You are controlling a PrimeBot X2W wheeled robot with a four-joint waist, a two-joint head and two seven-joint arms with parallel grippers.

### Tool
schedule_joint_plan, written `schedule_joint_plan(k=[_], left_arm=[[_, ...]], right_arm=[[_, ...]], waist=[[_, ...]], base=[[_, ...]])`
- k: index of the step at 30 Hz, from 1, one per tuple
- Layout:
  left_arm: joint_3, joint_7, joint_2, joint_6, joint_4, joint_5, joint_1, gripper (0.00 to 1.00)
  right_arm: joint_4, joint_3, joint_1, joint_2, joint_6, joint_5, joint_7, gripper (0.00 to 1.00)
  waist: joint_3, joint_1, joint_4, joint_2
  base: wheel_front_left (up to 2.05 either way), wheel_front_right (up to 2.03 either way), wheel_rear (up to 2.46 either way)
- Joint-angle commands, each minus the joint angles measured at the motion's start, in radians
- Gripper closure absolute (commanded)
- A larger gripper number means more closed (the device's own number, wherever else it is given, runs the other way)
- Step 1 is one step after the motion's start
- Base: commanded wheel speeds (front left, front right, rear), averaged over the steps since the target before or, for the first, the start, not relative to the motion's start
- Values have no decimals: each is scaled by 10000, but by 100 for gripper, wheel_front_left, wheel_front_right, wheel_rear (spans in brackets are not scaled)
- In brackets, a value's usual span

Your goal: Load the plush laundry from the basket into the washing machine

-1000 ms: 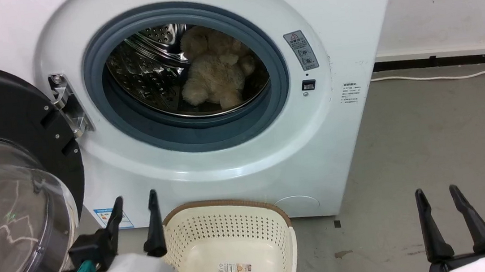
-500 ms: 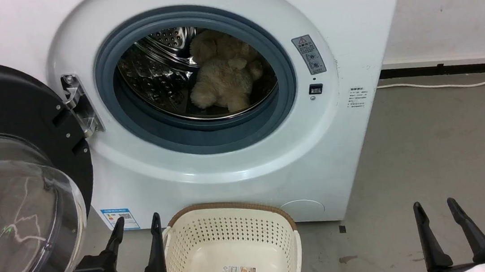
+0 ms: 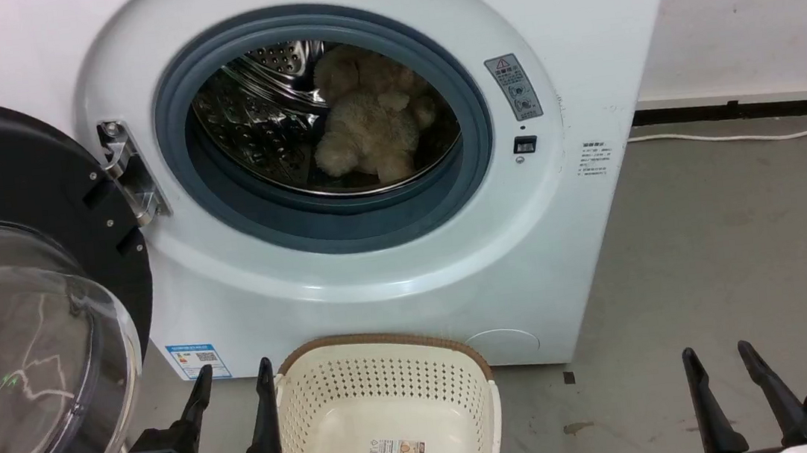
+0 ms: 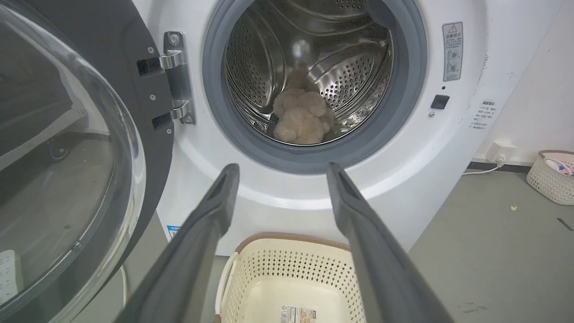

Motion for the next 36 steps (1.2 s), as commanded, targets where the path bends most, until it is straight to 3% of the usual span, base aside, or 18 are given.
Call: schedule_joint_plan(k=[1,9,10,36], left_arm=[[16,-4,-3,41,-30,-70,56,0],[55,-124,55,30,132,-192,-55,0],[36,-88,25,-2,128,-157,-12,100],[268,147,-183,-92,25,308,-49,100]], right_arm=[[25,9,51,-31,8,47,-13,0],[82,67,-4,-31,8,75,-59,0],[54,59,-4,0,0,17,-13,100],[8,101,-243,-4,1,-359,267,100]], waist=[[0,0,1,0],[-5,0,0,0],[-5,0,-1,0],[21,0,0,0]], base=[[0,0,0],[0,0,0],[0,0,0],[0,0,0]])
